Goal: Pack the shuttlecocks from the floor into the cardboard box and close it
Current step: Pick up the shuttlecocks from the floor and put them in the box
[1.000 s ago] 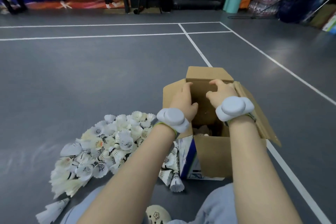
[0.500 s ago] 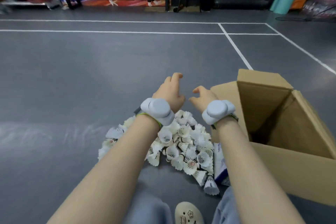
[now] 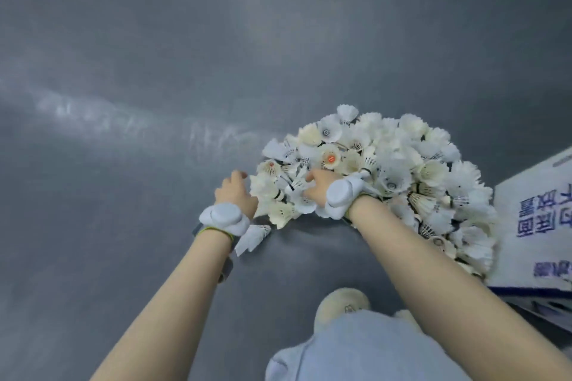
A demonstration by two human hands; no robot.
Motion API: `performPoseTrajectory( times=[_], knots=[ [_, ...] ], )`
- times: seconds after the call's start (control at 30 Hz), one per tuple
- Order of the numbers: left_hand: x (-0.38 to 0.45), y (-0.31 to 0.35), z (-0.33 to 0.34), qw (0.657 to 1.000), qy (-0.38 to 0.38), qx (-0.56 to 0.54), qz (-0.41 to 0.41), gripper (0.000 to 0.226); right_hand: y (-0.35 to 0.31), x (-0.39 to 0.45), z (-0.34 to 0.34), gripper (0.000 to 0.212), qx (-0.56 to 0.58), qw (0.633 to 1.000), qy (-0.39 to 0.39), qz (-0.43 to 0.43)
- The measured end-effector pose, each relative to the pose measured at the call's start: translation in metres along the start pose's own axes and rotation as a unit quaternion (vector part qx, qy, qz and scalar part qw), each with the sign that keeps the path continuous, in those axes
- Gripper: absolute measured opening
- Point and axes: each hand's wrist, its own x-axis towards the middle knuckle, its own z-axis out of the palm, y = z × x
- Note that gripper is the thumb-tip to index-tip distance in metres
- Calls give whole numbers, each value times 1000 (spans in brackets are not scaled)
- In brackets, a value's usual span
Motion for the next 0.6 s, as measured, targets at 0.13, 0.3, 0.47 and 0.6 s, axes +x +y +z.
performPoseTrajectory(
  times=[0.13, 0.3, 0.47, 0.6],
  knots=[
    [9, -47, 47, 995, -54, 18, -88, 55, 10, 36, 43, 41, -42, 999, -24, -17],
    [14, -70, 91, 989, -61, 39, -126, 56, 29, 55, 75, 43, -40, 999, 16, -22],
    [26, -72, 108, 995, -1, 20, -97, 62, 34, 62, 89, 62, 3, 999, 4, -41],
    [34, -75, 109, 995, 17, -9, -98, 67, 35, 68, 93, 62, -10, 998, 0, -59]
  ],
)
